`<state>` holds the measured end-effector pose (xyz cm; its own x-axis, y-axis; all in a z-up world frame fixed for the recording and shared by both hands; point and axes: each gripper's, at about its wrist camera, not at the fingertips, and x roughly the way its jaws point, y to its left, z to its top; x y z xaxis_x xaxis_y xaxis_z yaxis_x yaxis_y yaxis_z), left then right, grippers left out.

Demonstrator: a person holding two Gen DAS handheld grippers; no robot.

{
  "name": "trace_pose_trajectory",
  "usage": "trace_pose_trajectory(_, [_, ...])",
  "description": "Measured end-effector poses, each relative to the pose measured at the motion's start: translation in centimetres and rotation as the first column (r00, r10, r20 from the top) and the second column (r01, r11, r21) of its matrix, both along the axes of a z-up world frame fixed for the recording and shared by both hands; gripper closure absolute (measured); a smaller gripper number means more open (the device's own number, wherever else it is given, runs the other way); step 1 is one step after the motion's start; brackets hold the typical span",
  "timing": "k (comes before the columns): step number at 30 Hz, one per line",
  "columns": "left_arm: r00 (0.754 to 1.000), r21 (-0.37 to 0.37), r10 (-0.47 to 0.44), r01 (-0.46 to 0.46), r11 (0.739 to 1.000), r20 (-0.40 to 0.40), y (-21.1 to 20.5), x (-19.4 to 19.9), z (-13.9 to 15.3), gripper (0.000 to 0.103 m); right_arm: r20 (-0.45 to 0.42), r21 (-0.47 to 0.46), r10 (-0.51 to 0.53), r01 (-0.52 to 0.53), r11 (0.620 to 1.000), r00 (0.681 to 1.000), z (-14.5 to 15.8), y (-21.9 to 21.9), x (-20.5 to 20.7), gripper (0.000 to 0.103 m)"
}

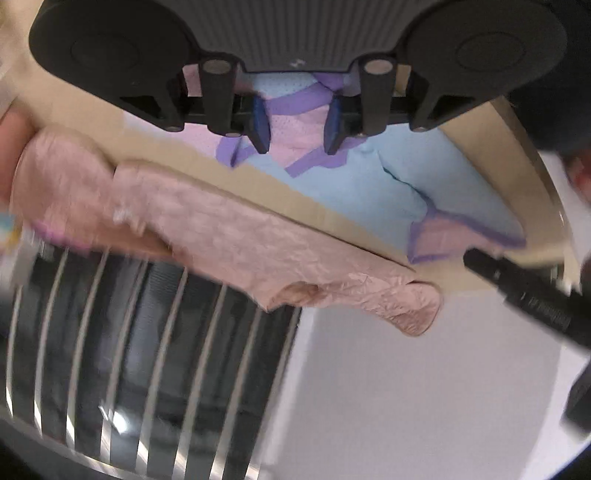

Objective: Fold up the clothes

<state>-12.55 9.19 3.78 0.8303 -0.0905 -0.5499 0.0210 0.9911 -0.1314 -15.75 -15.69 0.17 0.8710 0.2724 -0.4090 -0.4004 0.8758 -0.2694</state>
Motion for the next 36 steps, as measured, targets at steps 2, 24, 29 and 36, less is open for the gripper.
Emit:
trace_pose_trajectory(2, [1.0, 0.011, 0.026, -0.026, 1.0, 0.018, 0.1, -0.9, 0.1, 0.029, 0.008, -0.001, -0.003, 0.003, 1.0, 1.0, 0.7, 0.1, -0.5, 0.072])
trace_pose_trajectory(24, [0.963, 0.006, 0.268, -0.268, 0.963, 0.027, 0.8, -4.0, -1.6, 0.024, -0.114, 0.15, 0.187, -0.169, 0.974, 0.976, 13.0, -2.0, 7.8, 0.041])
trace_pose_trajectory(29, [0.966, -0.083, 0.26, -0.26, 0.962, -0.01, 1.3, -3.5, -2.1, 0.025, -0.238, 0.108, 0.433, -0.419, 0.901, 0.869, 12.6, 6.9, 15.3, 0.041])
trace_pose_trajectory(36, [0.965, -0.095, 0.26, -0.261, 0.961, -0.022, 1.3, -2.5, -2.2, 0.063, -0.518, 0.145, 0.565, -0.585, 0.798, 0.642, 8.2, 16.1, 24.4, 0.048])
